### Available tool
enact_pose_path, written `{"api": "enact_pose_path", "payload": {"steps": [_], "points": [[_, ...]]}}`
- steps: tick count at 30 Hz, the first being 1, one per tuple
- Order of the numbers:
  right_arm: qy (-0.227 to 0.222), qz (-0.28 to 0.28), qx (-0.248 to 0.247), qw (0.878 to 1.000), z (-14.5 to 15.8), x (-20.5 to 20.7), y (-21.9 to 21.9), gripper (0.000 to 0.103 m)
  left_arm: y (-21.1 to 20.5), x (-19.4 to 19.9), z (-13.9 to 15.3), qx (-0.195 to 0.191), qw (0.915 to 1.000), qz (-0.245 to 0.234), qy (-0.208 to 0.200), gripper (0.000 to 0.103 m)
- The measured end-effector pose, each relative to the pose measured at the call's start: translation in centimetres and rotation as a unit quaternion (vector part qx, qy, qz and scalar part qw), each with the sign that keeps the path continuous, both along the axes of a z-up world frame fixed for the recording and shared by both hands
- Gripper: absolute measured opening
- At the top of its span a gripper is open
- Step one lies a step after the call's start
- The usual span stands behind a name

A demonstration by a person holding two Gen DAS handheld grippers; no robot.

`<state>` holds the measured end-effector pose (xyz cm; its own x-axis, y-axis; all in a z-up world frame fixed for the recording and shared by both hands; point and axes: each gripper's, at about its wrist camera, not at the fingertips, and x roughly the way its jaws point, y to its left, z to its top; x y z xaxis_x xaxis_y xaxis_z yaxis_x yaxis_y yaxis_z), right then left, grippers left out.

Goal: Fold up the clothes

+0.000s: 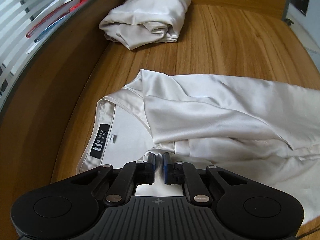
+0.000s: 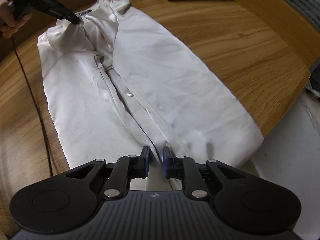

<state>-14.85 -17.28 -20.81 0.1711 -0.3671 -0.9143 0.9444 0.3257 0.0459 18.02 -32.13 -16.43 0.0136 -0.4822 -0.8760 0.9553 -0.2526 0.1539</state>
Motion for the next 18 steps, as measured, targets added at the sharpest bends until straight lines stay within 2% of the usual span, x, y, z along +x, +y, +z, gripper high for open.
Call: {"api": "enact_pose_path", "payload": {"steps": [4,5,8,10,18], "points": [[-0.007,-0.001,-0.008,1.000,1.1,-0.5,0.6,0.021,0.2,0.8,2.0,-0.031,0.9985,0.019,0.042,0.043],[-0.010,-0.002,-0.011,1.000,1.5,-0.7,0.8,0.024,0.5,1.1,2.7,-0.038,0.9977,0.024,0.051,0.047],[-0.020,-0.007,-0.020,1.000,2.6,-1.4,1.6,0.026,1.4,2.1,4.5,-0.054,0.9948,0.040,0.076,0.047],[-0.026,-0.010,-0.025,0.999,3.4,-1.9,2.1,0.030,2.2,2.7,5.1,-0.051,0.9939,0.050,0.084,0.047],[-0.034,-0.023,-0.023,0.999,4.3,-3.8,4.6,0.033,7.0,2.5,4.2,-0.042,0.9900,0.092,0.098,0.047]]}}
